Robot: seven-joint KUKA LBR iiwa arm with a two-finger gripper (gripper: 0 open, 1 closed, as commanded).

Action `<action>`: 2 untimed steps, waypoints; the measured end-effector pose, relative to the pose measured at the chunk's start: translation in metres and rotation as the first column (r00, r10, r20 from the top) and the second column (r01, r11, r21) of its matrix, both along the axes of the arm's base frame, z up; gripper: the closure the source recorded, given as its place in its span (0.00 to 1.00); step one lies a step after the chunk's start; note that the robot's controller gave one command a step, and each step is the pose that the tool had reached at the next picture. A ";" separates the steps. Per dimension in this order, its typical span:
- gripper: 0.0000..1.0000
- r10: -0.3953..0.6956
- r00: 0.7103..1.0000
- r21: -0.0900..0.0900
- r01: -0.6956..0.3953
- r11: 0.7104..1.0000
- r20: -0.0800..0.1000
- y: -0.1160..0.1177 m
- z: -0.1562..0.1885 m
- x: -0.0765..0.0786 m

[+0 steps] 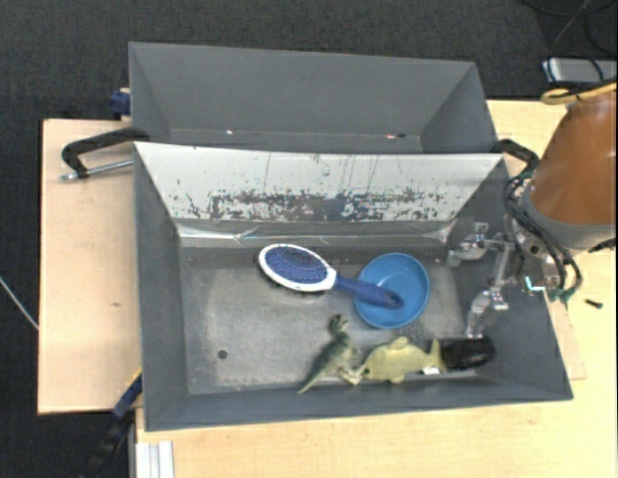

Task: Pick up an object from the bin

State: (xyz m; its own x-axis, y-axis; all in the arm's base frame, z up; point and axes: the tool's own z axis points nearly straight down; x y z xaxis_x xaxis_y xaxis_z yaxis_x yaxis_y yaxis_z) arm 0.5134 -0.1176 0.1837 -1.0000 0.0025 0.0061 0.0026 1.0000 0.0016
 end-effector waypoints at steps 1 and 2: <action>0.00 -0.029 0.999 -0.003 0.029 1.000 0.016 0.078 -0.112 0.037; 0.00 -0.035 0.999 0.000 0.035 0.999 0.016 0.141 -0.110 0.005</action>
Offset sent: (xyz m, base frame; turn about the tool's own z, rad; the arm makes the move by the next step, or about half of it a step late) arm 0.0335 0.0768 -0.1137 0.0301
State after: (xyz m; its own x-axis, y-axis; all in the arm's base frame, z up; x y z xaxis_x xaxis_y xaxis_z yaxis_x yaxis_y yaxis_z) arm 0.5181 0.0236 0.0739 -0.9992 0.0380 -0.0100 0.0380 0.9993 0.0018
